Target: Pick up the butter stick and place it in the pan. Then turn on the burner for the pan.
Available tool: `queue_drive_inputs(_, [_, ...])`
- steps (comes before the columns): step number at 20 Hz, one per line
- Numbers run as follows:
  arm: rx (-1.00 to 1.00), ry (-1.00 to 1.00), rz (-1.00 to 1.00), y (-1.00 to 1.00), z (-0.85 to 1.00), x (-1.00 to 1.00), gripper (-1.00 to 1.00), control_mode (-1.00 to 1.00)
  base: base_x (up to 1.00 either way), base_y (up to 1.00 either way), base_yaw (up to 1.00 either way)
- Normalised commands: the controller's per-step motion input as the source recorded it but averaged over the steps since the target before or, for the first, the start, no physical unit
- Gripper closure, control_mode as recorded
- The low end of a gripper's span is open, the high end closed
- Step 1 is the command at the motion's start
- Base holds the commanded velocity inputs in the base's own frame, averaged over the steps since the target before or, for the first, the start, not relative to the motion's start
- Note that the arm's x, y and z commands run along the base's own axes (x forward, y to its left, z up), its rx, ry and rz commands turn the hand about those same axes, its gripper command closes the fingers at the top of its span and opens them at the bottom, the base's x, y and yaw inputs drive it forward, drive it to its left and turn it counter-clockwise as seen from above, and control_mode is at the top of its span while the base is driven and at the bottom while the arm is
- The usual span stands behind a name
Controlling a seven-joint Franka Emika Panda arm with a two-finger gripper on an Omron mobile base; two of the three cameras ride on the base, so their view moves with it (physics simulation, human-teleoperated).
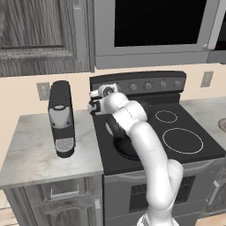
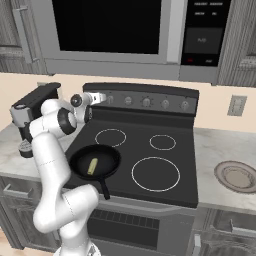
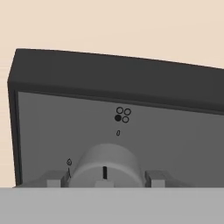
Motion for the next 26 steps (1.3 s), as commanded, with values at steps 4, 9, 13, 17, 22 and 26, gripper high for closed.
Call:
queue_drive_inputs(4, [-0.05, 0.0, 0.1, -0.21, -0.03, 0.12, 1.0, -1.0, 0.0, 0.0, 0.0])
queue_drive_inputs(9, [-0.09, 0.0, 0.09, -0.14, -0.04, 0.11, 1.0, -1.0, 0.0, 0.0, 0.0])
queue_drive_inputs(13, [-0.11, 0.0, 0.11, -0.12, -0.07, 0.08, 1.0, -1.0, 0.0, 0.0, 0.0])
queue_drive_inputs(17, [-0.1, 0.0, 0.15, -0.14, -0.09, 0.09, 1.0, -1.0, 0.0, 0.0, 0.0])
queue_drive_inputs(22, [-0.16, 0.0, 0.22, -0.08, -0.15, 0.04, 1.0, -1.0, 0.0, 0.0, 0.0])
queue_drive_inputs(26, [-0.17, 0.0, 0.2, 0.0, -0.08, 0.03, 1.0, -1.0, 0.0, 0.0, 0.0])
